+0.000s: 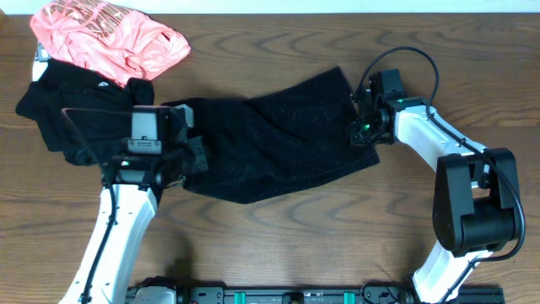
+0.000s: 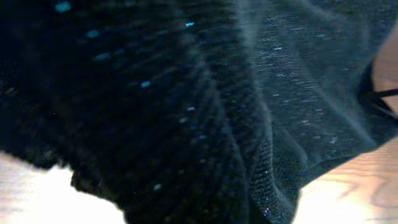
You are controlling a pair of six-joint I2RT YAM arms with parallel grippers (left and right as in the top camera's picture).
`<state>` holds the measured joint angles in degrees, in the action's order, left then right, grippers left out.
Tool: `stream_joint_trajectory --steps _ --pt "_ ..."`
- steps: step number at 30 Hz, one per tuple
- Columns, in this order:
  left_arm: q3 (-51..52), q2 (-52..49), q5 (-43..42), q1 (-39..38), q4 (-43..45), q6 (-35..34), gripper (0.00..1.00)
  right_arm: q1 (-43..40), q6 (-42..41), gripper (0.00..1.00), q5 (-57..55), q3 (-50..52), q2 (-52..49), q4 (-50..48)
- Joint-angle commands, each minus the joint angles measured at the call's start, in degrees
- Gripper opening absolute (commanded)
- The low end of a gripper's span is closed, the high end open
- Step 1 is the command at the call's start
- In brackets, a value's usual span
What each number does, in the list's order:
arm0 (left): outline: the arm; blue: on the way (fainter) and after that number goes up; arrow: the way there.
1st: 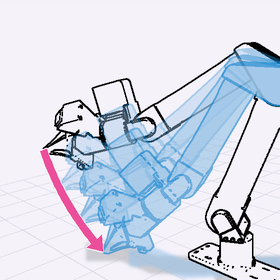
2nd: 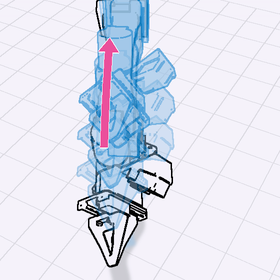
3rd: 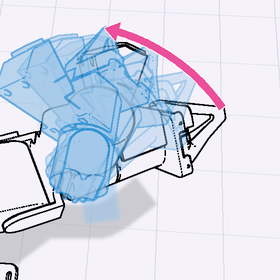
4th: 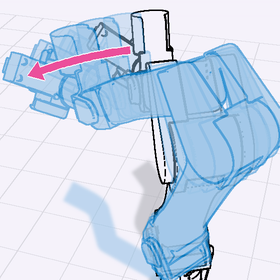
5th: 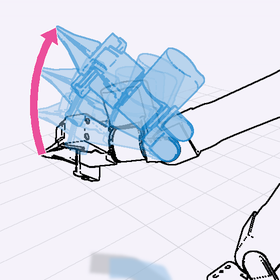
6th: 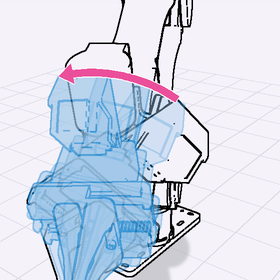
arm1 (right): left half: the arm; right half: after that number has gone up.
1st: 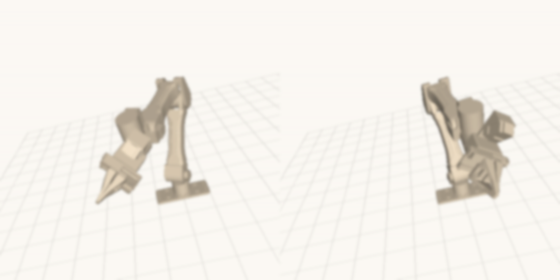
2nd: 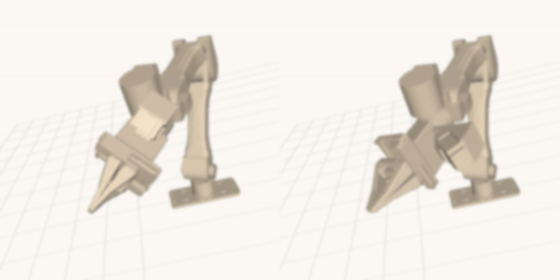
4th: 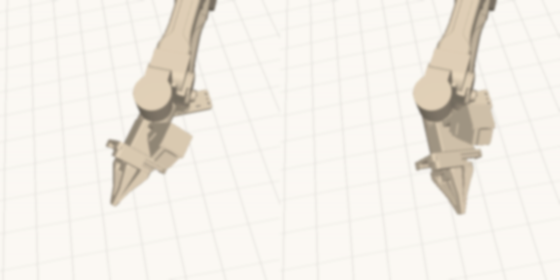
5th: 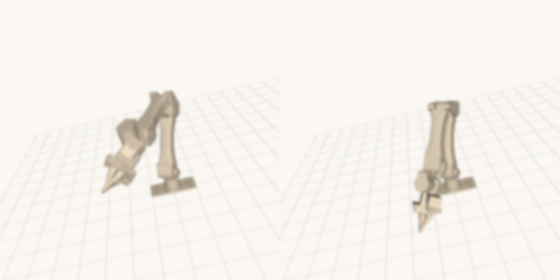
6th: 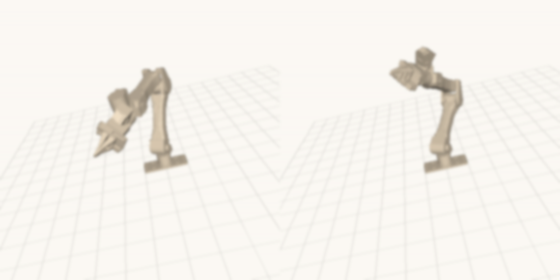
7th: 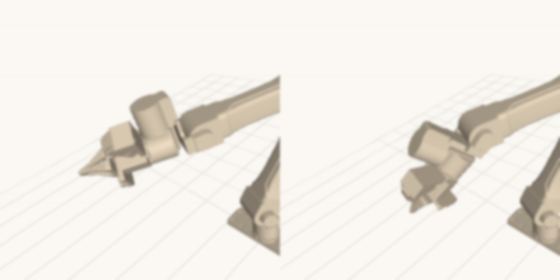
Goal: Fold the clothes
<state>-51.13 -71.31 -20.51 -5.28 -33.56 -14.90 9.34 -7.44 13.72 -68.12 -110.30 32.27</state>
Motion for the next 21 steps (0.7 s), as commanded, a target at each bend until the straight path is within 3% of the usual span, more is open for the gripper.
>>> stream_joint_trajectory --steps 1,9,21 --pt "-0.48 0.96 0.07 -3.76 2.51 -2.08 0.06 0.48 -1.11 0.01 0.22 0.94 -0.63 0.24" --pt "-0.48 -0.48 0.79 -12.35 8.46 -3.48 0.06 1.53 -1.36 0.01 0.22 1.18 -0.72 0.20" --pt "-0.48 -10.40 3.19 -22.49 20.35 -5.01 0.06 2.34 -1.36 0.01 0.28 1.20 -0.72 -0.17"
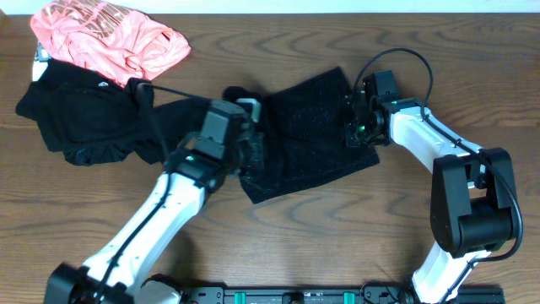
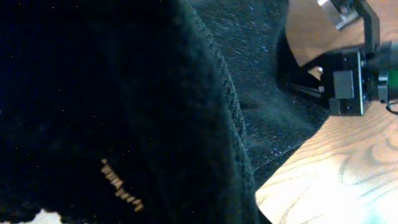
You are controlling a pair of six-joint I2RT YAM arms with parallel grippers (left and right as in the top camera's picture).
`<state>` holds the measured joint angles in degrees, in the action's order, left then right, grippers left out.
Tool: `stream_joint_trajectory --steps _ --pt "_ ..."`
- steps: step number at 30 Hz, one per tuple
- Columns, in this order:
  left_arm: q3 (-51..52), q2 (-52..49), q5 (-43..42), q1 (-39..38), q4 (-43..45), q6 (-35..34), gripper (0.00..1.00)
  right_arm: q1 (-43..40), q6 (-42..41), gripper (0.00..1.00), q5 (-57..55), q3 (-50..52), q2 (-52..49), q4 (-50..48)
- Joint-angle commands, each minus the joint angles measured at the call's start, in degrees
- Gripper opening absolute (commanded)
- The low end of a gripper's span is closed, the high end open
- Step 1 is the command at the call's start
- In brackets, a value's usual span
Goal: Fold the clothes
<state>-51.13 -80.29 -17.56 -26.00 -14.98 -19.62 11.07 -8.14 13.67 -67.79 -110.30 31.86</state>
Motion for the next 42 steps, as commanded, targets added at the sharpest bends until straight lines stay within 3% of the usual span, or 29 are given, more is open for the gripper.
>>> stream_joint_trajectory --steps 1,14,21,35,42 --pt "-0.48 -1.99 0.83 -2.34 2.32 -0.28 0.06 0.55 -0.66 0.01 0.44 0.81 -0.72 0.24" --pt "-1.01 -2.34 1.55 -3.50 0.83 -0.87 0.06 0.66 -1.20 0.01 0.70 0.81 -0.72 0.68" --pt "-1.29 2.19 1.79 -3.28 -1.46 -0.85 0.06 2.51 -2.49 0.01 0.66 2.58 -0.72 2.03" --pt "-1.27 6.88 3.98 -0.74 -6.21 -0.37 0.06 4.33 -15.78 0.01 -2.43 7.91 -0.72 15.06" --pt "-1.27 6.86 5.22 -0.74 -6.23 0.68 0.06 9.62 -19.69 0.01 -2.97 7.91 -0.48 19.12"
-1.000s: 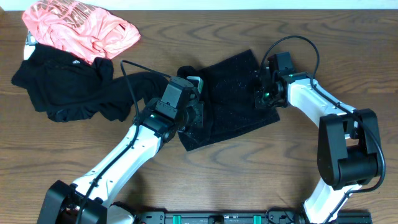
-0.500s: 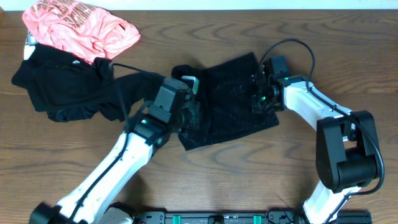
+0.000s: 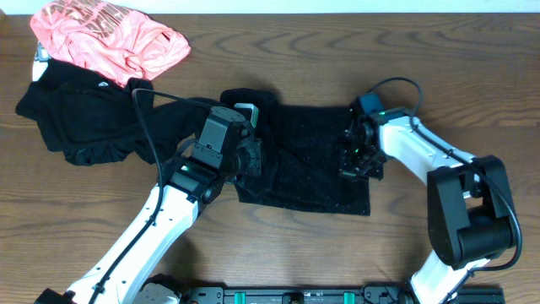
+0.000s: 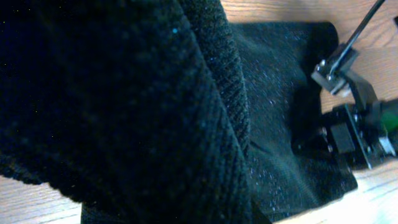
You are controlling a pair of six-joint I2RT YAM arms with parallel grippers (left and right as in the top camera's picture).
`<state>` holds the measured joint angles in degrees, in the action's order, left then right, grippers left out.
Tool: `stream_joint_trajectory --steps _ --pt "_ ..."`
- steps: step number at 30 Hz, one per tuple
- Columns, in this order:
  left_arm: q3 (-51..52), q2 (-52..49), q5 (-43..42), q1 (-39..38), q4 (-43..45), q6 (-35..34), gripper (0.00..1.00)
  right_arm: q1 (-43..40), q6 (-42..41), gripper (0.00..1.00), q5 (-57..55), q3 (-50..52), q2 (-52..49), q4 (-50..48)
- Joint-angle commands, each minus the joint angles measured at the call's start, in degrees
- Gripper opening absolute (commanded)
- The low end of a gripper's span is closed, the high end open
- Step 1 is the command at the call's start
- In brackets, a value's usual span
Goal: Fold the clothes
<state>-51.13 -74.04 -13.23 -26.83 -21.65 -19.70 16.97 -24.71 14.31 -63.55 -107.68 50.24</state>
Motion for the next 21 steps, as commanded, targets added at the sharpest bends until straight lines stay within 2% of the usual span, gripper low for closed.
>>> stream_joint_trajectory --steps 1,8,14,21 --pt "-1.27 0.50 0.92 0.09 0.44 0.90 0.06 4.61 -3.13 0.01 -3.85 3.67 -2.75 0.39" --pt "-1.27 -0.76 0.94 0.09 0.39 2.05 0.06 5.55 -2.84 0.01 -3.56 2.05 3.54 -2.43" --pt "-1.27 -1.29 1.11 0.09 0.24 2.05 0.06 4.72 -0.92 0.01 -3.56 0.44 12.98 -2.67" --pt "-1.29 -1.27 1.11 -1.44 0.31 4.66 0.06 -0.28 1.42 0.09 -3.56 0.44 21.86 -2.54"
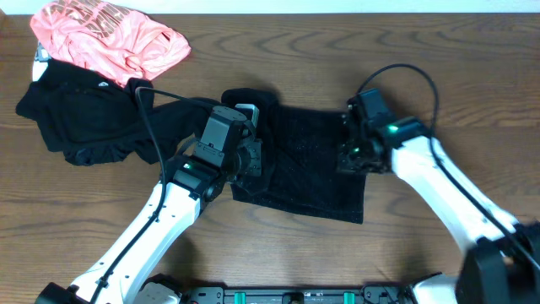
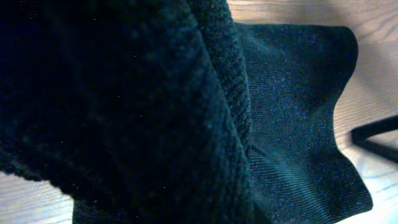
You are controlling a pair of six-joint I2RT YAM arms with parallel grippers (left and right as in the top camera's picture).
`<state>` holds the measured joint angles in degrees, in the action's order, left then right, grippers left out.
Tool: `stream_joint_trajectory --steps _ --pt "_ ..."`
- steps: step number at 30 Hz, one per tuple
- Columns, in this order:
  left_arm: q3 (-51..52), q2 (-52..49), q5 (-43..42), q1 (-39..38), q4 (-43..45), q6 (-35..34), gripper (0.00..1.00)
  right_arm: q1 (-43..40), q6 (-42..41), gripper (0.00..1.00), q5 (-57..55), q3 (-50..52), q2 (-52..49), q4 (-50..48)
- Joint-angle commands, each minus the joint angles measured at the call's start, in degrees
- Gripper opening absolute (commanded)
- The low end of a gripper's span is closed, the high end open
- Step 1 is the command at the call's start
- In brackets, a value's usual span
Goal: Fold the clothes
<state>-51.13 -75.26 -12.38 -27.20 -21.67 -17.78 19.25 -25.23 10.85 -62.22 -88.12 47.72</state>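
A black knit garment (image 1: 312, 173) lies folded over at the table's middle. My left gripper (image 1: 251, 157) sits at its left edge, shut on a bunched fold of it. In the left wrist view that thick ribbed fold (image 2: 124, 112) fills most of the picture and hides the fingers, while the flat layer (image 2: 298, 93) lies beyond on the wood. My right gripper (image 1: 354, 157) is at the garment's right edge. How its jaws stand does not show.
A pink garment (image 1: 110, 38) lies crumpled at the far left corner. A pile of black clothes (image 1: 72, 118) lies just in front of it. A black cable (image 1: 164, 95) runs from that pile to my left arm. Bare wood lies along the front.
My right arm has changed pose, and its gripper is gone from the left wrist view except for a dark bar at the right edge. The garment's lower right corner shifted slightly. The left gripper stayed put.
The black garment lay stretched between my grippers, the left near the black pile and the right at the far end. The left gripper then stood at the middle with its end doubled over. The right gripper then sat lower, the cloth squared, as it still lies.
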Motion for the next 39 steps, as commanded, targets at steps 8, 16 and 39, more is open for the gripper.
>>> stream_joint_trajectory --steps 8,16,39 --pt "-1.29 -0.04 0.24 -6.16 4.48 4.92 0.06 -9.44 4.72 0.10 1.18 -0.87 3.74 0.52" --pt "-1.29 -0.04 0.24 -10.51 9.07 5.31 0.06 -10.99 4.70 0.09 -0.81 -0.76 1.88 0.55" --pt "-11.26 0.59 13.57 3.06 -13.35 16.87 0.06 -11.37 5.18 0.03 -0.94 -0.72 -6.29 1.81"
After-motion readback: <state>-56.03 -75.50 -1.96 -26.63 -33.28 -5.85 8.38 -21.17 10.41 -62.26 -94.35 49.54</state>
